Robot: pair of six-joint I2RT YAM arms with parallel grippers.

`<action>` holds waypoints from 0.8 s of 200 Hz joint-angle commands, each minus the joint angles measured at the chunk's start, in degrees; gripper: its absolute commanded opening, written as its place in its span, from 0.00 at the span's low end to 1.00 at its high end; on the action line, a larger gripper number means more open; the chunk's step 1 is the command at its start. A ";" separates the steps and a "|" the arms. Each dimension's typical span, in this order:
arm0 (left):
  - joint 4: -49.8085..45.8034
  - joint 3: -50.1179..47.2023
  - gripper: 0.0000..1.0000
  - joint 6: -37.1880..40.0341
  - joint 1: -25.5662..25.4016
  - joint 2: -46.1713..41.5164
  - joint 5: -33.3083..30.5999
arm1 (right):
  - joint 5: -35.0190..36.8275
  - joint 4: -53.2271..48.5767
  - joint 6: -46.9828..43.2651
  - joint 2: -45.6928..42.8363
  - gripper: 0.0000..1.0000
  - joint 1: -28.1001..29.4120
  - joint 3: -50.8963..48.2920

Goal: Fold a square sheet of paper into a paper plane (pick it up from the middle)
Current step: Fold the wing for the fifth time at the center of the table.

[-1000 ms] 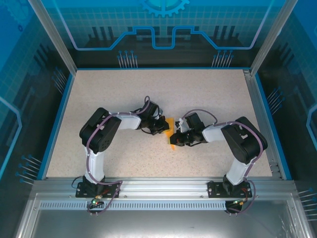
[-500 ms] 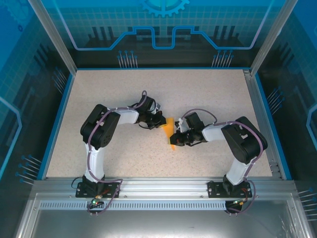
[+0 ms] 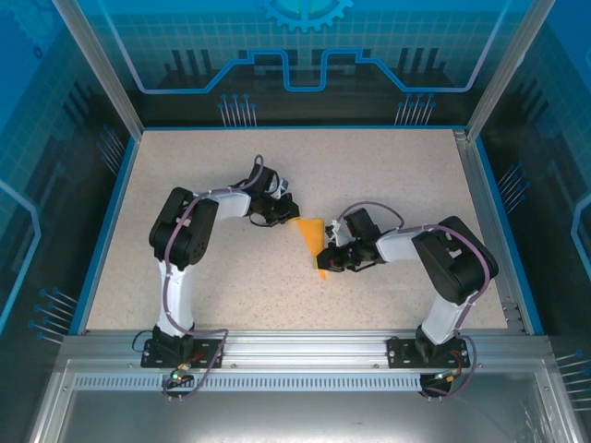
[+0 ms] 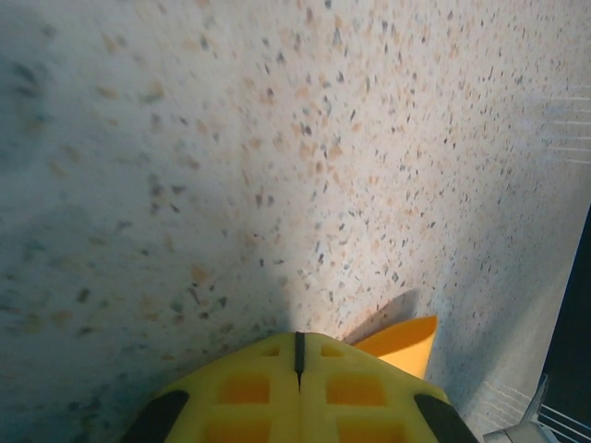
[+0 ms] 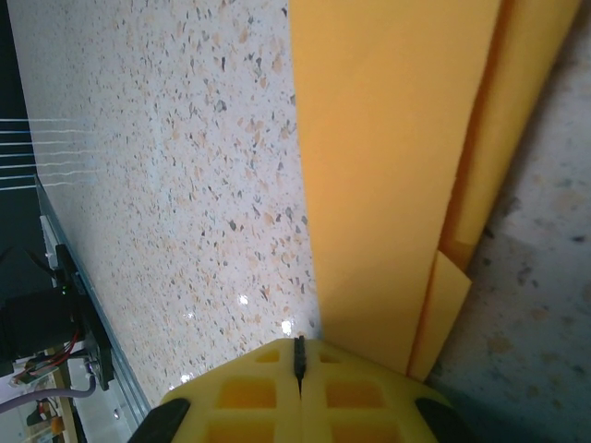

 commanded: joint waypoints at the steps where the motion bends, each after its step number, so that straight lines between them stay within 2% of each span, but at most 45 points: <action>1: -3.02 2.02 0.00 2.04 1.81 -1.12 0.41 | 0.96 -9.63 -1.36 2.80 0.04 -0.36 -1.32; 45: -2.62 -1.58 0.02 -0.58 2.11 -10.29 1.55 | 0.91 -8.55 -0.17 2.76 0.04 -0.35 -0.51; 74: -0.51 -6.20 0.03 -2.49 -0.75 -14.64 3.11 | 1.21 -7.55 0.57 2.97 0.04 -0.36 -0.40; 111: 0.28 -9.46 0.02 -3.08 -6.40 -14.50 3.44 | 1.47 -5.48 2.12 3.25 0.05 -0.29 -0.95; 160: 2.85 -9.29 0.02 -4.62 -9.98 -8.98 4.98 | 1.28 -3.28 3.91 3.64 0.05 -0.29 -1.61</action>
